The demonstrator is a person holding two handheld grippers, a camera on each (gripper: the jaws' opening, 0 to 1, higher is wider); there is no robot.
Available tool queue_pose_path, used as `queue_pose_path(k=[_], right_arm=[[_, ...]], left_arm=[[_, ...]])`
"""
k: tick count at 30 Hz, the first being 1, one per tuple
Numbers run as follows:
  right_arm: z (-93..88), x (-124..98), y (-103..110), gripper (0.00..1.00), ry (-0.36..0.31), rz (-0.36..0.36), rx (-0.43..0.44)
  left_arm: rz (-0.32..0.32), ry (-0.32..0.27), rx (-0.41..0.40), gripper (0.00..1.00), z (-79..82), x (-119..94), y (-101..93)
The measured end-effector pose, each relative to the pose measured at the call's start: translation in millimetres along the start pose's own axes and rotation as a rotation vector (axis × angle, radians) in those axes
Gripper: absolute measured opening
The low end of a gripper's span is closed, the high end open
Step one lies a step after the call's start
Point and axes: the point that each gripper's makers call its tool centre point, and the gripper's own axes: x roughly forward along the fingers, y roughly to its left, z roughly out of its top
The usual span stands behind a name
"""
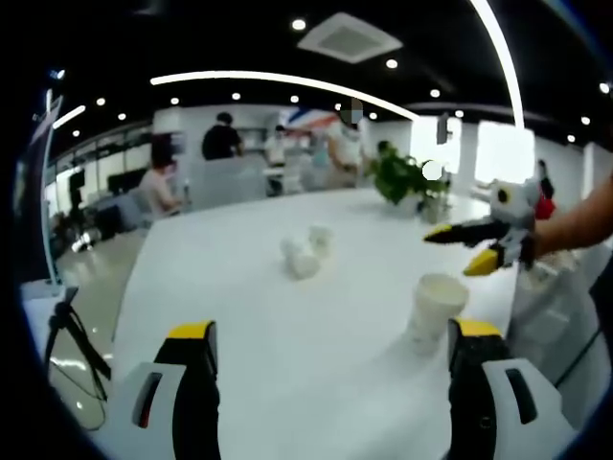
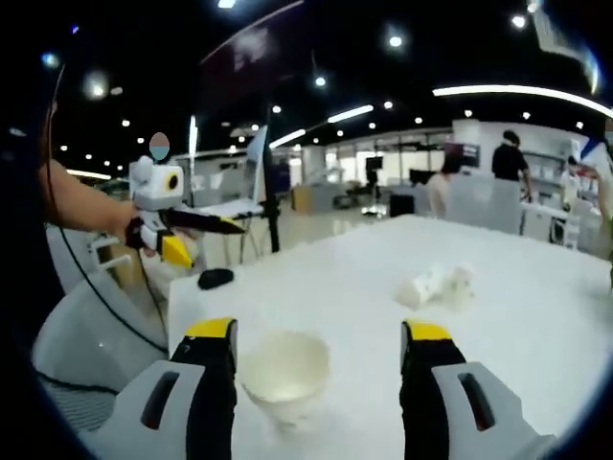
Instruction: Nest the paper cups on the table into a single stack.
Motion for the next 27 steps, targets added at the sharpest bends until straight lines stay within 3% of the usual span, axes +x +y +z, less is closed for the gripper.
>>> queue_pose_path(k=[6,11,16,21,27], right_arm=[[10.5,-14.3,-26.2,0.76,0.005,-0.033,-0.021],[6.6,-27.8,-50.0,0.81,0.029,-0.074,-0.021],[-8.8,-37.9,-69.3,0.87,0.053,-0.097,0.001],[-26.5,-46.6,-83.9,0.97,0.096,-0.128,0.025],[-45.1,-60.2,-91.6,1.00,0.133,-0.158,0.010]], left_arm=[[0.006,0.000,0.018,0.98,0.4,1.2,5.7],[0.014,-0.002,0.016,0.98,-0.3,1.5,8.1],[0.022,-0.030,-0.011,0.98,0.0,0.7,11.1],[0.024,-0.014,-0.009,0.98,-8.2,-0.9,12.9],[0.037,0.006,-0.021,0.98,-14.5,-3.5,20.4]])
